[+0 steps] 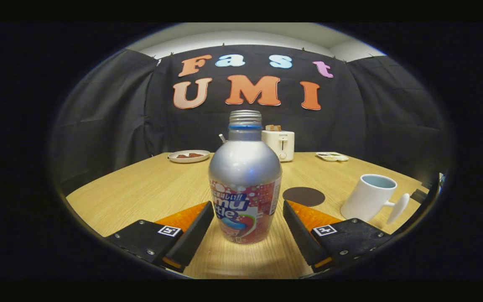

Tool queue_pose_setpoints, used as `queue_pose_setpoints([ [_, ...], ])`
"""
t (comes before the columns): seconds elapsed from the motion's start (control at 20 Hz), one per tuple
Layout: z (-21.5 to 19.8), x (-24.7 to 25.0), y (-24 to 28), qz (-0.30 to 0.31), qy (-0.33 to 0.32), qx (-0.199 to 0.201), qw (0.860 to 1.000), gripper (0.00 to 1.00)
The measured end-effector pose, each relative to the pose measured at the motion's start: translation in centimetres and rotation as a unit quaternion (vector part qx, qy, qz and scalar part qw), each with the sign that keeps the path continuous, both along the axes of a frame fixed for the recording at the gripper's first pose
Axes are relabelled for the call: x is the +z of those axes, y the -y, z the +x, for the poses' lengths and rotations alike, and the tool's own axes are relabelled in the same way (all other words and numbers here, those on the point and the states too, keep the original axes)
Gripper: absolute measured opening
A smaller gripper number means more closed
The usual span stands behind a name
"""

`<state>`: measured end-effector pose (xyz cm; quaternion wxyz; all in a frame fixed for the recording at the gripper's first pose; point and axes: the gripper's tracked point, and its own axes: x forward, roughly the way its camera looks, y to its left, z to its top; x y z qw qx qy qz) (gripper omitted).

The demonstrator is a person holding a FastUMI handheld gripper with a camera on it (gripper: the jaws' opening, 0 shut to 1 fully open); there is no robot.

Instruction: Take the bottle from table, then pour the juice into the cup, finally place the bottle on the coaster

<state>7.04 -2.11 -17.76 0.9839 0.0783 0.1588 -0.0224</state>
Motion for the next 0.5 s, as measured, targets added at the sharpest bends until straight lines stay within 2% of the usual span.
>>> queue_pose_setpoints([
  [0.15, 0.1, -0.2, 0.3, -0.006, -0.007, -0.006, 1.000, 0.99],
  [0.25, -0.2, 0.2, 0.2, -0.004, -0.004, -0.008, 1.000, 0.87],
  [0.3, -0.3, 0.1, 0.4, -0.006, -0.005, -0.011, 1.000, 0.77],
  [0.5, -0.7, 0.9, 1.4, 0.017, 0.000, -0.025, 1.000, 0.75],
])
